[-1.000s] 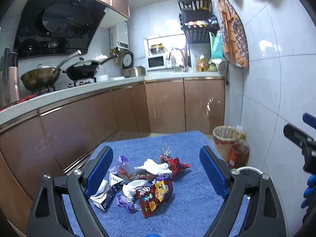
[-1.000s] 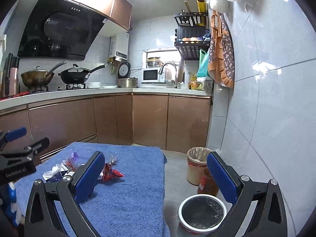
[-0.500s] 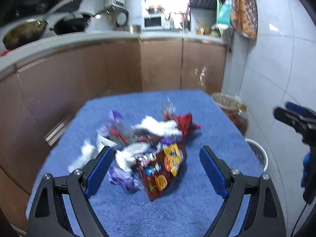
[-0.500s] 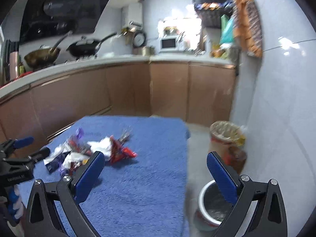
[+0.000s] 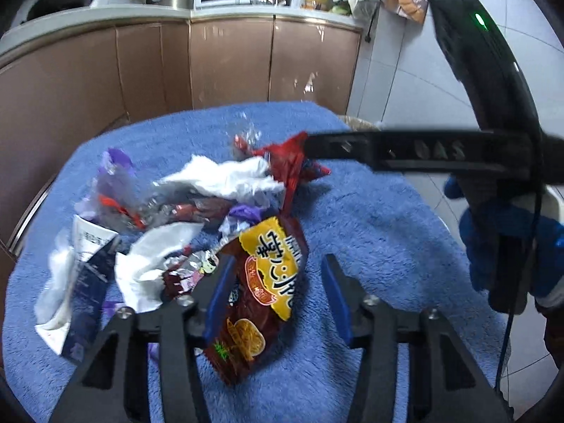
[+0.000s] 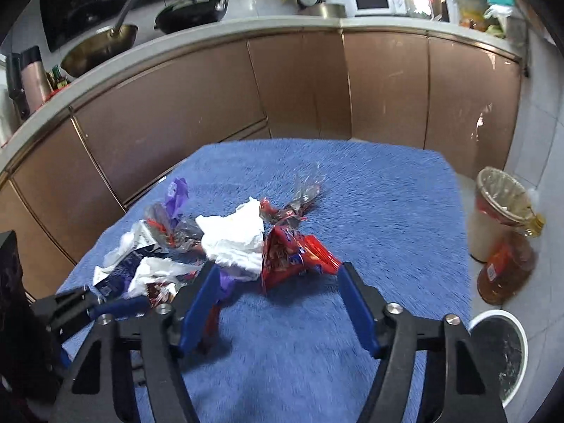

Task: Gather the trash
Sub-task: 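Grasp the yellow snack bag with the left tool while the right tool grasps red wrappers, then carry both held wrappers to the white bin and open both tools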

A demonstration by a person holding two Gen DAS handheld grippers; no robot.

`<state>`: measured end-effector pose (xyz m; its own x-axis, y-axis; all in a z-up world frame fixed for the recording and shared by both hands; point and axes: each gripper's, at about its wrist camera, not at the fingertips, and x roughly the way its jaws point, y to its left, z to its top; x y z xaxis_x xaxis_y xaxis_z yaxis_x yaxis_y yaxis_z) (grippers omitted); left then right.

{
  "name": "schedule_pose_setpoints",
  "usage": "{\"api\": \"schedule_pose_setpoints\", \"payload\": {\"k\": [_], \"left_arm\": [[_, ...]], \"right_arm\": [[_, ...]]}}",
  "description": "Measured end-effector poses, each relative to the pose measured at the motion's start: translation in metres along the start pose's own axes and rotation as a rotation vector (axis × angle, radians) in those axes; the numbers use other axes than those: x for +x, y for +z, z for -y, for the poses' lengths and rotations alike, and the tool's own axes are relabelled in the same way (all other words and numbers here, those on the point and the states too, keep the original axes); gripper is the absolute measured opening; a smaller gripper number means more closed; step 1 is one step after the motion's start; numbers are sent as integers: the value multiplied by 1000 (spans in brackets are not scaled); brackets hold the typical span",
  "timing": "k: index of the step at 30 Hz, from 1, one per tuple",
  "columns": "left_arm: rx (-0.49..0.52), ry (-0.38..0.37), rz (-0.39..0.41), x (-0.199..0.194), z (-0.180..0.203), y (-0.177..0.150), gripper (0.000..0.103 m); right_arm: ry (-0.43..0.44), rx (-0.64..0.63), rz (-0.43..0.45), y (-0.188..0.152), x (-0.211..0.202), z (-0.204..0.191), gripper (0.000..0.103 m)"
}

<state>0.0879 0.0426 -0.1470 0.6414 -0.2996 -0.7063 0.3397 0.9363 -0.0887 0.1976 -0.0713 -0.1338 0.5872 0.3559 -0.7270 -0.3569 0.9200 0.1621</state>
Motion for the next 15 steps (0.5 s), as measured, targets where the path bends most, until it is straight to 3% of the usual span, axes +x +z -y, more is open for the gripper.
{"api": "schedule_pose_setpoints", "payload": {"k": [3,6,8,11,15], "left_arm": [[4,-14,-26,9,-2,-1,35],[6,-22,-45,12,-3,0,32],[9,-25,-53,13,-3,2,27],[13,-26,-62,14,-1,4,18],[3,-37,-51,5,1,8,15]], "right_arm": [[-8,-23,-12,6,18,-3,60],[-18,-45,-43,11,39,-4,50],[-18,-49,-70,11,49,-1,29],[-8,-35,-77,9,52,3,13],[4,-7,-29,5,32,6,11]]}}
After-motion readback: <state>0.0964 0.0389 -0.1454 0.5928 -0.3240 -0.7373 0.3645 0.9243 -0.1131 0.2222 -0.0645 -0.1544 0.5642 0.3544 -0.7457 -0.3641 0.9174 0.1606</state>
